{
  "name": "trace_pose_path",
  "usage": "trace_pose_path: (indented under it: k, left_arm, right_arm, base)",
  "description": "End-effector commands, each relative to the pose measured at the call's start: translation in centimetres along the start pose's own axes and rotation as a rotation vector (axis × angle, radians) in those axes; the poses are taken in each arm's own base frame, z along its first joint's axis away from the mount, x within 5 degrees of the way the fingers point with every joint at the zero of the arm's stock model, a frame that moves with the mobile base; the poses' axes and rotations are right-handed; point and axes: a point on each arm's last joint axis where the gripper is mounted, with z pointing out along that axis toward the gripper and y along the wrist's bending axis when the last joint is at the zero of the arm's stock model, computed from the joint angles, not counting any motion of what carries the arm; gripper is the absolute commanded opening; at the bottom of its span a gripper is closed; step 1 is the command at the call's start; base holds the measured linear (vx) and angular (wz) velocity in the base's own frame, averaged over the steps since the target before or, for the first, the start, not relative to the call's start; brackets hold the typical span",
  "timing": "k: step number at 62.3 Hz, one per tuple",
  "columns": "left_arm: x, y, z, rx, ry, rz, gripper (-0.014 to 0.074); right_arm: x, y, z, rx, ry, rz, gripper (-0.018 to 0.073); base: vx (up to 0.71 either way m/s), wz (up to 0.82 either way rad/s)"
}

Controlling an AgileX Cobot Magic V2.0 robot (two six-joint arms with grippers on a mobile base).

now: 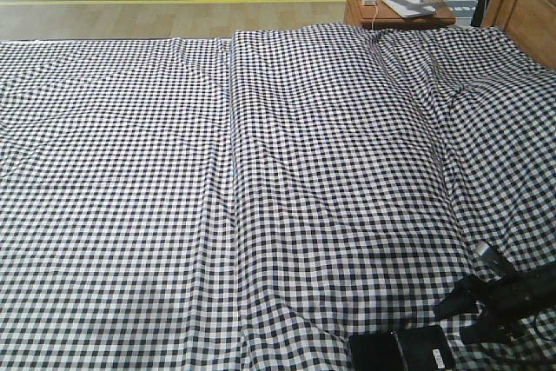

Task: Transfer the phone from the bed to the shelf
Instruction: 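Lower the right gripper onto the black phone lying on the bed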

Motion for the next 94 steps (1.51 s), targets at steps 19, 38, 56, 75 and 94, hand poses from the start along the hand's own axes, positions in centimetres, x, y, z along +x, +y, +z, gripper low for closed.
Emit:
trace_pose_path:
  k: [19, 38, 56, 75, 94]
  left_arm:
    - [-0.5, 0.0, 0.0, -0.003, -0.075, -0.009, 0.0001]
    - [-0.5, 0.0, 0.0, -0.003, -0.075, -0.009, 0.0001]
    - [-0.5, 0.0, 0.0, -0.003, -0.075, -0.009, 0.0001]
    - [-0.5, 0.0, 0.0, -0.003, -0.075, -0.009, 0.0001]
    - [-0.5, 0.0, 0.0, -0.003, -0.075, -0.009, 0.0001]
  right_arm:
    - [-1.0, 0.9, -0.8, -0.141, -0.006, -0.050, 0.0594]
    - [-1.0, 0.9, -0.6, -0.154, -0.015, -0.093, 0.0594]
    - [-0.4, -0.1, 1.0, -0.191, 0.011, -0.066, 0.0594]
    - [-0.3, -0.3, 1.8, -0.240, 0.001, -0.038, 0.0594]
    - [-0.9, 1.1, 3.1, -0.245, 0.025, -0.046, 0.0594]
  base:
    - [0.00, 0.00]
    - [0.00, 0.00]
    - [0.00, 0.00]
    - [0.00, 0.00]
    - [0.00, 0.00]
